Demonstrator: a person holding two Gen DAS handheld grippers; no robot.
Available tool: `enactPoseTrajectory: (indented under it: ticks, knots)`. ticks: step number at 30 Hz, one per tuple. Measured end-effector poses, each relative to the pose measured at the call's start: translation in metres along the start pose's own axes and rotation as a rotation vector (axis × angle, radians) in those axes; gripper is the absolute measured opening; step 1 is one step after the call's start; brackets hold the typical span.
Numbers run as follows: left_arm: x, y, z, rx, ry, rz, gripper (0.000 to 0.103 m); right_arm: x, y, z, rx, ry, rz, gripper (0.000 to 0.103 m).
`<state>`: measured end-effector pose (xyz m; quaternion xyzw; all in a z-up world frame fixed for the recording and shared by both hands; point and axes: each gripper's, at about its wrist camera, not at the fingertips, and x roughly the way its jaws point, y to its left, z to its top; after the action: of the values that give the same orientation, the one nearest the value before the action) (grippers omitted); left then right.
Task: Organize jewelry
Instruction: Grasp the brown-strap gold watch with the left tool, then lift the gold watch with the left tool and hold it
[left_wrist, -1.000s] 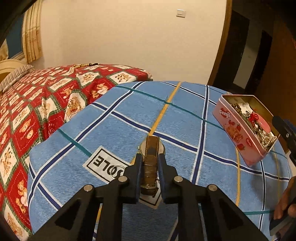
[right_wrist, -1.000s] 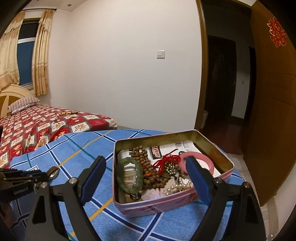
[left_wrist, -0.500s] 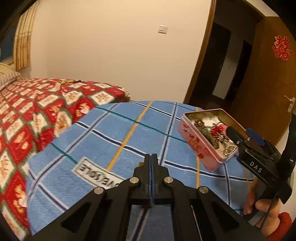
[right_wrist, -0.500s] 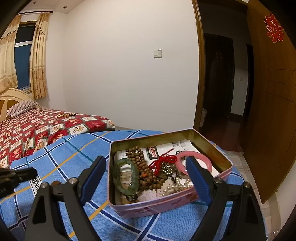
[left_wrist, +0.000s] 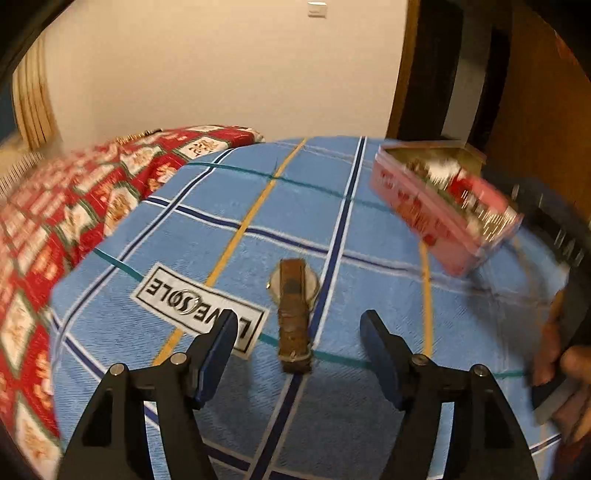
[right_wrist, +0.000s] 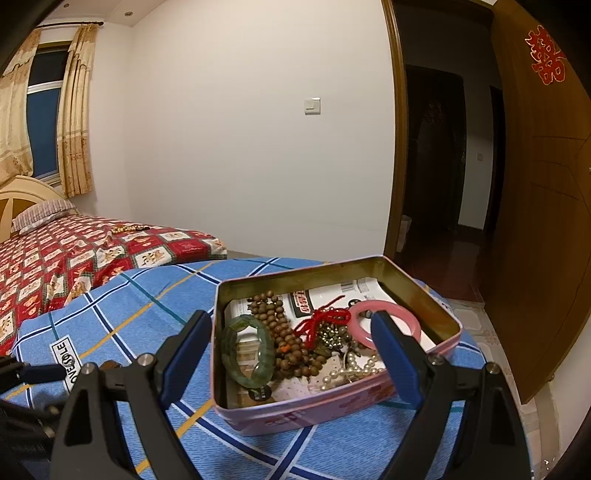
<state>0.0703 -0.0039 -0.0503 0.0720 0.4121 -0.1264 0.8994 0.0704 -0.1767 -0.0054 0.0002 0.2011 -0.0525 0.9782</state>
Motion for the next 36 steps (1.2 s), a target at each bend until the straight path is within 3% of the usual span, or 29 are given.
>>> enactPoseTrajectory:
  ticks: [1, 3, 7, 10, 16, 22, 27, 29, 31, 36]
  knots:
    - [0.002, -0.003, -0.002, 0.018, 0.016, 0.014, 0.026, 0.001, -0.001, 0.0, 0.003, 0.002, -0.001, 0.09]
    - [0.006, -0.002, -0.003, -0.001, 0.048, -0.001, 0.018, 0.001, -0.003, 0.0, 0.009, 0.003, -0.004, 0.09]
    - [0.004, 0.005, -0.003, -0.035, 0.035, -0.023, 0.018, 0.001, -0.007, 0.001, 0.021, 0.003, -0.008, 0.09]
    - [-0.018, 0.013, 0.001, -0.08, -0.039, -0.083, 0.018, 0.001, -0.009, 0.001, 0.027, -0.001, -0.01, 0.09]
    - [-0.066, 0.014, 0.022, -0.053, -0.121, -0.103, 0.018, 0.001, -0.009, 0.001, 0.027, -0.003, -0.009, 0.09]
    - [-0.029, 0.019, 0.025, -0.081, -0.041, -0.108, 0.018, 0.001, -0.009, 0.001, 0.023, -0.002, -0.01, 0.09]
    - [-0.005, 0.015, 0.017, -0.046, -0.009, -0.09, 0.018, 0.002, -0.011, 0.001, 0.033, 0.002, -0.009, 0.09]
    - [0.0, 0.015, 0.013, -0.034, -0.007, -0.072, 0.024, 0.002, -0.011, 0.001, 0.035, 0.004, -0.008, 0.09]
    - [0.003, 0.018, 0.01, -0.052, 0.006, -0.084, 0.038, 0.002, -0.011, 0.001, 0.034, 0.003, -0.008, 0.09]
    - [0.011, 0.02, 0.004, -0.092, 0.024, -0.086, 0.045, 0.002, -0.011, 0.001, 0.036, 0.0, -0.009, 0.09]
